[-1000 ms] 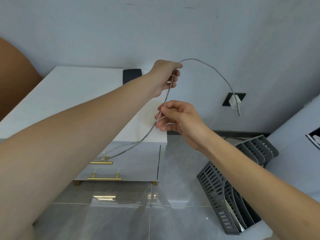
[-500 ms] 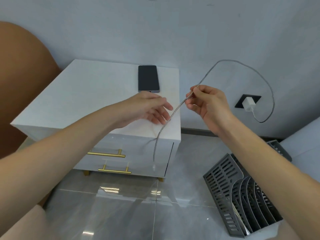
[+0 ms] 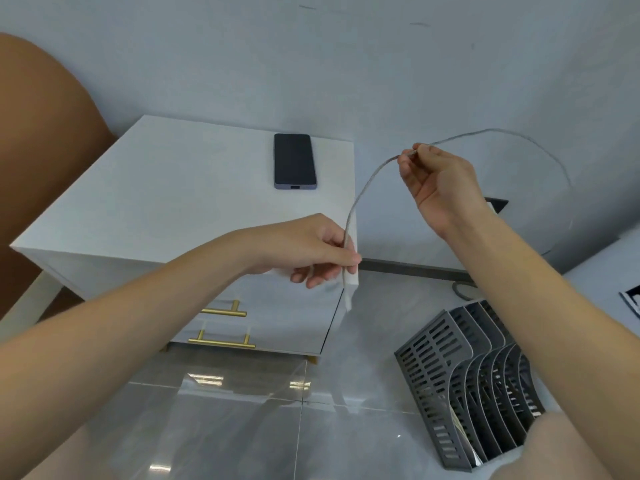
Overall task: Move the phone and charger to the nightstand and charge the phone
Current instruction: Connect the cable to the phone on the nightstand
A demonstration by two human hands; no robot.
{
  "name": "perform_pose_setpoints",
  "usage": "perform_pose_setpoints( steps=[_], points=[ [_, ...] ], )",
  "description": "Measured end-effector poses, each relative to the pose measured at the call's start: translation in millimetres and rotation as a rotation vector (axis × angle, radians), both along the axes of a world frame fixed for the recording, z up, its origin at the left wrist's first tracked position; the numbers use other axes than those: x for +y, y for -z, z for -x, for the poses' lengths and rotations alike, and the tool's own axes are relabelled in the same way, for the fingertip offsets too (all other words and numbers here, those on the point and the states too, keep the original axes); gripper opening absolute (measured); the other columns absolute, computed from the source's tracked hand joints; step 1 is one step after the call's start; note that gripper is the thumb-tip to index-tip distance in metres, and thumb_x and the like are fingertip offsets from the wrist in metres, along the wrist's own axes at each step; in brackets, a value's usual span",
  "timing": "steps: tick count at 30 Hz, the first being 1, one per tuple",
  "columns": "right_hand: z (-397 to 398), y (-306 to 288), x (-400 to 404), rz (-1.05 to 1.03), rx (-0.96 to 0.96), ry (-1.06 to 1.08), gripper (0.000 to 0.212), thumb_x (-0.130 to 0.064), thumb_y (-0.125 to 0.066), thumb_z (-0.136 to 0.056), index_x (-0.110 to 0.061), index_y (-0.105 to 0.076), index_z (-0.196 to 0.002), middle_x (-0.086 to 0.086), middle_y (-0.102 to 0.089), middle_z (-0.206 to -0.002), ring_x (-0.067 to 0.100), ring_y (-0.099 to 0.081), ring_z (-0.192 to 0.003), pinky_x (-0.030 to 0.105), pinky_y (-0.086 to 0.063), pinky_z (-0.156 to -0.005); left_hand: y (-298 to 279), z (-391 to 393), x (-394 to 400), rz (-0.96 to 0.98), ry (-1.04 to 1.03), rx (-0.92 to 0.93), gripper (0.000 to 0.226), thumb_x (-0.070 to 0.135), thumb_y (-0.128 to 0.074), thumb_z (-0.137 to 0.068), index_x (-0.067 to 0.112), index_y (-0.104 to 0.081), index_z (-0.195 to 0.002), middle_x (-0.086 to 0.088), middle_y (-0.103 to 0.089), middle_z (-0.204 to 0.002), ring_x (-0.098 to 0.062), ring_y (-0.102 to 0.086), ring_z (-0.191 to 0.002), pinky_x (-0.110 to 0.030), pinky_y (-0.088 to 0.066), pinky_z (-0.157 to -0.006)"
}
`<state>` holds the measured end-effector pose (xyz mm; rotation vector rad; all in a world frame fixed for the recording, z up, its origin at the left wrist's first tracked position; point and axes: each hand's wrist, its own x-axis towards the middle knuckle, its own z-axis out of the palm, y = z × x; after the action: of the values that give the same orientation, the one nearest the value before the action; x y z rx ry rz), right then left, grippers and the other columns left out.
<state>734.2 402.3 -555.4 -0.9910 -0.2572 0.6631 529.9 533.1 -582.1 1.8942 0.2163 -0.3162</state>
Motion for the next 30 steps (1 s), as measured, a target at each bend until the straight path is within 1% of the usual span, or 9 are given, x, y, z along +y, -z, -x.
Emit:
perform_pose_setpoints(
  steps=[5, 10, 13, 17, 19, 21, 25, 27, 30],
  points=[
    [-22, 7, -11, 0.017, 0.048, 0.092, 0.016, -0.001, -0.052, -0.105, 0.002, -0.065, -0.096, 0.011, -0.073, -0.077, 0.020, -0.076, -0.071, 0.025, -0.061, -0.070, -7, 20, 33, -0.028, -0.108, 0.026, 0.029, 0.033, -0.060, -0.101, 0.011, -0.072, -0.088, -0.009, -0.067, -0.064, -0.019, -0.059, -0.048, -0.023, -0.040, -0.040],
    [-19, 30, -14, 0.248, 0.090, 0.048, 0.008, -0.001, -0.062, -0.099, 0.003, -0.067, -0.096, 0.013, -0.070, -0.082, 0.019, -0.076, -0.064, 0.022, -0.061, -0.063, -12, 22, 57, -0.068, -0.453, -0.159, 0.024, 0.029, -0.057, -0.102, 0.011, -0.072, -0.095, -0.009, -0.077, -0.076, -0.025, -0.074, -0.067, -0.026, -0.052, -0.049],
    [-6, 30, -13, 0.379, 0.120, -0.036, 0.017, -0.006, -0.059, -0.101, 0.007, -0.068, -0.108, 0.015, -0.072, -0.085, 0.017, -0.075, -0.059, 0.022, -0.060, -0.055, -7, 20, 59, -0.109, -0.569, -0.254, 0.024, 0.028, -0.056, -0.103, 0.014, -0.072, -0.093, -0.009, -0.079, -0.080, -0.025, -0.077, -0.069, -0.026, -0.056, -0.052],
    [26, -1, -23, 0.832, -0.357, -0.341, 0.033, -0.019, -0.057, -0.099, 0.008, -0.077, -0.099, 0.018, -0.077, -0.076, 0.020, -0.070, -0.055, 0.026, -0.056, -0.051, 8, 21, 57, -0.327, -0.620, -0.368, 0.019, 0.026, -0.059, -0.102, 0.019, -0.074, -0.093, 0.000, -0.079, -0.079, -0.016, -0.075, -0.067, -0.028, -0.059, -0.053],
    [53, -23, -25, 0.807, -0.594, -0.428, 0.030, -0.017, -0.061, -0.098, 0.003, -0.078, -0.084, 0.019, -0.075, -0.069, 0.021, -0.065, -0.048, 0.025, -0.050, -0.046, 14, 23, 56, -0.435, -0.605, -0.421, 0.018, 0.025, -0.060, -0.101, 0.019, -0.076, -0.099, 0.003, -0.078, -0.082, -0.014, -0.073, -0.068, -0.030, -0.061, -0.056],
    [81, -45, -22, 0.628, -0.747, -0.450, 0.027, -0.014, -0.064, -0.095, 0.003, -0.077, -0.077, 0.018, -0.073, -0.064, 0.021, -0.060, -0.043, 0.025, -0.047, -0.042, 17, 22, 55, -0.610, -0.552, -0.474, 0.019, 0.025, -0.061, -0.101, 0.019, -0.078, -0.106, 0.003, -0.079, -0.089, -0.013, -0.072, -0.072, -0.030, -0.060, -0.066],
    [104, -65, 5, 0.324, -0.878, -0.238, 0.015, -0.006, -0.063, -0.087, 0.000, -0.075, -0.081, 0.014, -0.075, -0.068, 0.023, -0.068, -0.051, 0.029, -0.051, -0.048, 18, 18, 50, -0.895, -0.447, -0.538, 0.021, 0.027, -0.062, -0.100, 0.022, -0.080, -0.110, 0.003, -0.079, -0.102, -0.021, -0.070, -0.087, -0.027, -0.046, -0.074],
    [95, -57, 25, 0.397, -0.883, -0.126, 0.013, -0.004, -0.063, -0.087, -0.007, -0.076, -0.086, 0.010, -0.077, -0.074, 0.021, -0.074, -0.062, 0.026, -0.056, -0.055, 22, 17, 47, -0.975, -0.398, -0.569, 0.022, 0.026, -0.064, -0.099, 0.020, -0.080, -0.114, 0.001, -0.079, -0.106, -0.024, -0.068, -0.095, -0.027, -0.042, -0.073],
    [78, -28, 51, 0.633, -0.775, -0.201, 0.011, -0.008, -0.066, -0.090, -0.008, -0.076, -0.096, 0.011, -0.078, -0.090, 0.023, -0.078, -0.082, 0.025, -0.061, -0.066, 25, 18, 42, -1.005, -0.363, -0.622, 0.024, 0.027, -0.064, -0.100, 0.018, -0.079, -0.116, 0.002, -0.077, -0.104, -0.024, -0.063, -0.098, -0.029, -0.046, -0.070]
  ],
)
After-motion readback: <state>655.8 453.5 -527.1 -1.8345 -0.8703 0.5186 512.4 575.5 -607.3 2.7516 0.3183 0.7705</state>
